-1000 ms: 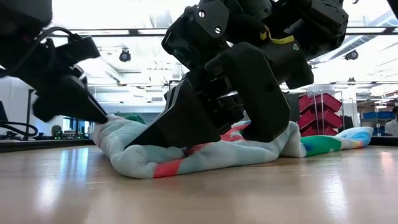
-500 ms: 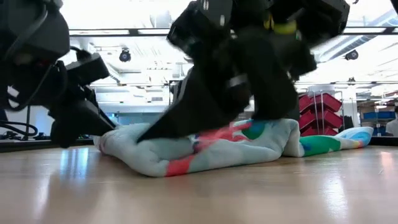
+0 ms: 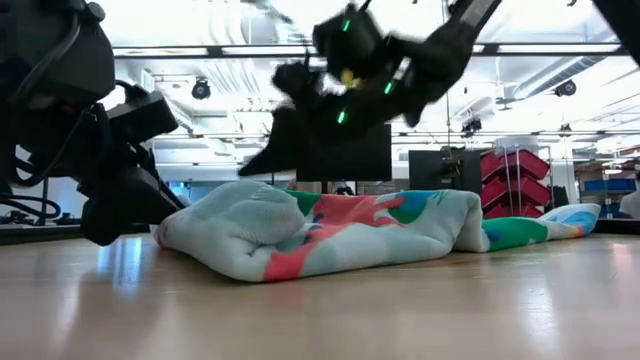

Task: Roll towel
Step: Roll the multi-color dinosaur print towel

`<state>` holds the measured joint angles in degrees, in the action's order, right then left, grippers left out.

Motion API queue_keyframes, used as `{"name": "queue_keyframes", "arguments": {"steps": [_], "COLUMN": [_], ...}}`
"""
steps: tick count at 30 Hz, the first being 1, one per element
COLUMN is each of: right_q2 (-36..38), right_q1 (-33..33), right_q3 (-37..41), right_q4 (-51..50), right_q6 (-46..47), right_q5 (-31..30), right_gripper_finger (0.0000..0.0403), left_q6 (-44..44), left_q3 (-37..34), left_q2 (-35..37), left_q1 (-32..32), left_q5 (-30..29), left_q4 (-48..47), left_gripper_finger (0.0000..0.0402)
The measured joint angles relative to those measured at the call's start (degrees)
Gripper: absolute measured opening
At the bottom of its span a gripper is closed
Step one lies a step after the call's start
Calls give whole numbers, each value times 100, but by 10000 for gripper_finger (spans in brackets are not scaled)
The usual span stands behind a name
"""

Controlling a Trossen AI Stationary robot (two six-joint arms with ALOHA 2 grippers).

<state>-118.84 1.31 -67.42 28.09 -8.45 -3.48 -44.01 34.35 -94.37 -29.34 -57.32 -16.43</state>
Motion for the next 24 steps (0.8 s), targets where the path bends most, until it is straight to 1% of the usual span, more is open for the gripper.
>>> {"name": "queue_keyframes", "arguments": {"steps": [6,9,14,20,21,23,24], "right_q2": [-857,-1113,-1322,-1316,-1316,-1316,-1315], "right_q1": [247,237,236,175,169,182,181], "right_q3": [-879,-1222,-1753,-1864,-1903,-2026,-2080], "right_q4": [-30,-145,-1118,-1315,-1343,-1515,-1630], "right_q6": [96,11,-14,17,6,-37,-37], "right_q5": [53,355,353,225,340,764,861], "right_gripper_finger": [0,0,0,0,0,0,0], "left_q6": [0,0,0,5,35,57,63], "left_q3": [0,0,0,-1,0,0,0], "left_q2": [0,0,1,1,0,0,0], "left_q1": [4,4,11,11,13,13,13], "left_q5": [-5,-2,-11,-62,-115,-171,-175], "left_q4": [170,238,249,406,449,466,491], "left_gripper_finger": [119,119,119,119,119,119,119]}}
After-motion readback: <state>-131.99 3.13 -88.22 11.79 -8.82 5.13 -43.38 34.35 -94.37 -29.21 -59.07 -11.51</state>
